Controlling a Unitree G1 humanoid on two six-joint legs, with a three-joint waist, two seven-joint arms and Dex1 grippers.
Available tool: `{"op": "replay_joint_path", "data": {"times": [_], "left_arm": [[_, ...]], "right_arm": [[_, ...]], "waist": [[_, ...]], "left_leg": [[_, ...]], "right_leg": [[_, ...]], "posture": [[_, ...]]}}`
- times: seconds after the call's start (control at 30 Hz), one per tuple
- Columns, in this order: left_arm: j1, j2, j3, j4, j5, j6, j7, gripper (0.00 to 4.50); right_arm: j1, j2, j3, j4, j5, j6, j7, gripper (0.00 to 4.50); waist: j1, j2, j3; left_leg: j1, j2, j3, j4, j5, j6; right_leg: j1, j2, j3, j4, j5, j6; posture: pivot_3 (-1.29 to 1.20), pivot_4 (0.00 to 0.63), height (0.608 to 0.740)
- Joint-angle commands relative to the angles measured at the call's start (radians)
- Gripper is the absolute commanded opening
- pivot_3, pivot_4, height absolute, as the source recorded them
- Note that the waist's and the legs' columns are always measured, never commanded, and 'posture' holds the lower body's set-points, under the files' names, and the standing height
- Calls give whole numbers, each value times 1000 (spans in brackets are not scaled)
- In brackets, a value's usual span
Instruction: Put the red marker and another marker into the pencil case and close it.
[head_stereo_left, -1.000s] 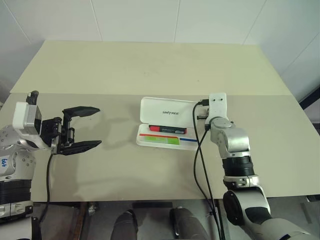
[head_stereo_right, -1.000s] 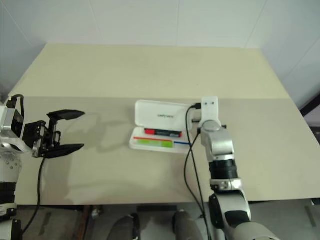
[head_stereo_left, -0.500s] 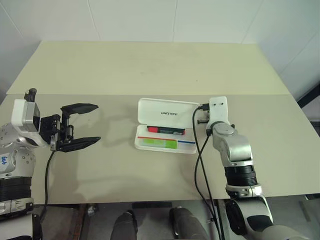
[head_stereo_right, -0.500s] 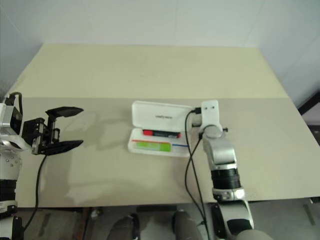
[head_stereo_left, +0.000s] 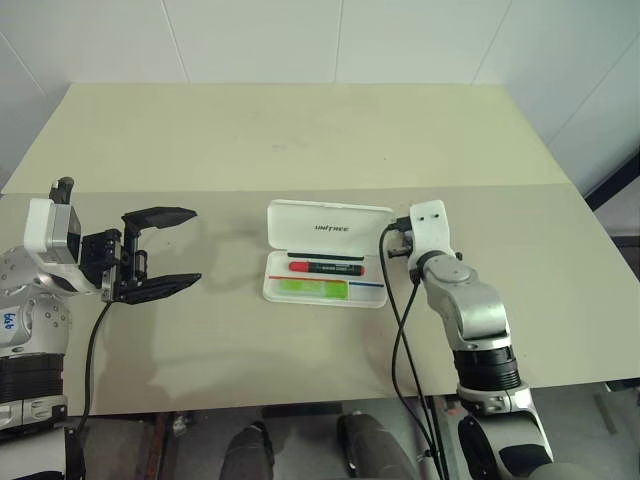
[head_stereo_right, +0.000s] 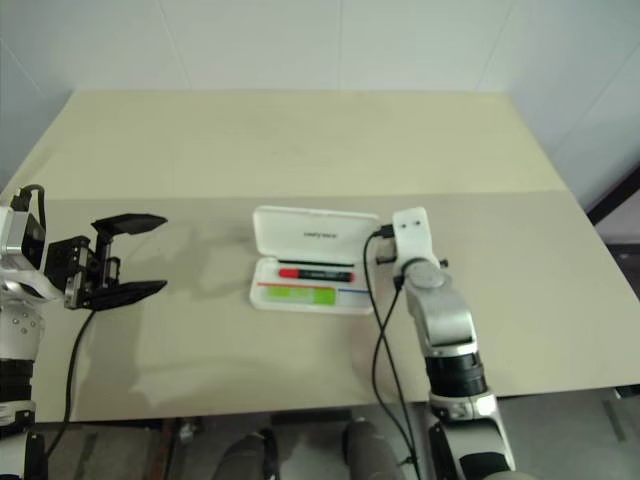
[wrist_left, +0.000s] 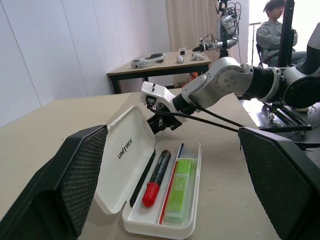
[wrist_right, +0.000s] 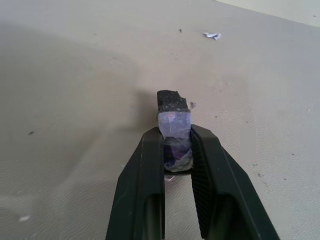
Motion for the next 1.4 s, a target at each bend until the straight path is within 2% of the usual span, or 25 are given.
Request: {"op": "replay_joint_path", "data": {"times": [0.03, 0.63, 0.83, 0.97, 1.1, 1.2, 1.4], "left_arm": [[-15, 0, 13, -13, 3, -13, -91, 4500], [-66, -20, -5, 19, 22, -12, -100, 4500], [-60, -26, -5, 14, 10, -3, -108, 4500], [-37, -25, -4, -1, -13, 12, -112, 4500], [-19, -11, -6, -4, -36, 27, -112, 4500], [2, 7, -8, 13, -50, 34, -112, 4500], [45, 18, -3, 20, -64, 52, -112, 4500]], "right_arm": [[9, -22, 6, -67, -7, -16, 23, 383], [-27, -162, -11, -113, -60, -117, 67, 383], [-83, -249, -47, -158, -1, -138, 189, 383], [-138, -300, -102, -206, 109, -136, 325, 383], [-194, -340, -154, -242, 223, -48, 420, 383], [-195, -419, -157, -308, 337, -5, 559, 383], [-133, -552, -134, -410, 476, 23, 733, 383]], "waist": [[0, 0, 0], [1, 2, 1], [2, 4, 2], [3, 4, 3], [4, 6, 3], [7, 6, 4], [11, 7, 4]], "left_leg": [[0, 0, 0, 0, 0, 0], [0, 0, 0, 1, 0, -1], [0, 0, 0, 1, 0, -1], [0, 0, 0, 1, 0, 0], [0, 0, 0, 1, 0, 0], [0, 1, 0, 2, 0, 0], [0, 1, 0, 2, 0, 1]], "right_leg": [[0, 0, 0, 0, 0, 0], [0, 0, 0, 0, 0, 0], [0, 0, 0, 1, 0, 0], [0, 1, 1, 1, 0, 0], [0, 1, 1, 1, 0, 0], [0, 1, 0, 1, 0, 0], [0, 1, 1, 0, 0, 0]], "posture": [[0, 150, 740], [0, 150, 740], [0, 150, 740], [0, 150, 740], [0, 150, 740], [0, 150, 740], [0, 150, 740]]}}
